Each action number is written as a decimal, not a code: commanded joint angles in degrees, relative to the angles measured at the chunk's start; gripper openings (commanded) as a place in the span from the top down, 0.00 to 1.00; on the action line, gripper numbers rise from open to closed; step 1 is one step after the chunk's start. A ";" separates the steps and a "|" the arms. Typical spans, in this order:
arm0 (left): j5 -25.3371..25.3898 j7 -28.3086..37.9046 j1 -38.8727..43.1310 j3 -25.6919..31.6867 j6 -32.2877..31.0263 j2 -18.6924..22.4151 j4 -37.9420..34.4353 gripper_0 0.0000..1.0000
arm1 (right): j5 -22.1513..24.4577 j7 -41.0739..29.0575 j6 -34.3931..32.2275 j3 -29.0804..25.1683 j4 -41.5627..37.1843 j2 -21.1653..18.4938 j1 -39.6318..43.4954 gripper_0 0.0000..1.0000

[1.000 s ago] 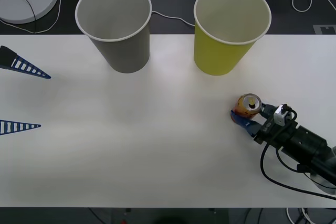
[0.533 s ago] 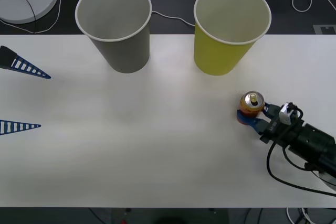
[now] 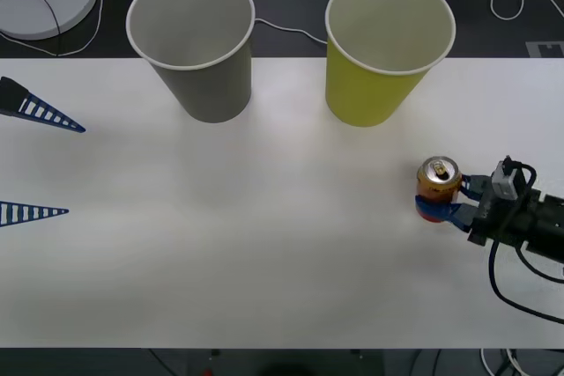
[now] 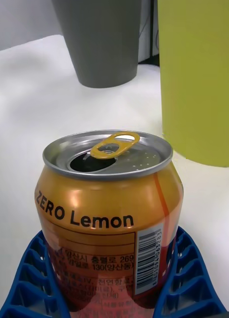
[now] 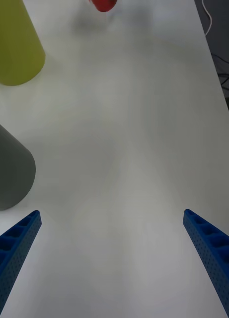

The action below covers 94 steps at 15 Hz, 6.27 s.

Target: Put the can into the green bin and the plastic bottle into the gray bin

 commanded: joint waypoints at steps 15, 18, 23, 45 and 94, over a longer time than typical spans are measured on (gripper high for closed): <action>0.00 0.00 0.00 0.00 0.00 0.00 0.00 0.00 | 8.90 -60.74 -8.21 -8.63 -31.35 -28.98 1.67 1.00; 0.00 0.00 0.00 0.00 0.00 0.00 0.00 0.00 | 9.34 -68.03 -8.30 -8.55 -32.84 -33.99 -0.97 1.00; 0.00 0.00 0.00 0.00 0.00 0.00 0.00 0.00 | 15.93 -82.18 -12.61 -5.12 -37.77 -38.38 -11.16 1.00; 0.00 0.00 0.00 0.00 0.00 0.00 0.00 0.00 | 39.31 -80.86 -16.74 41.29 -3.14 -20.81 -69.70 1.00; 0.00 0.00 0.00 0.00 0.00 0.00 0.00 0.00 | -6.75 -26.20 -20.52 -13.64 -29.59 -29.42 3.25 0.00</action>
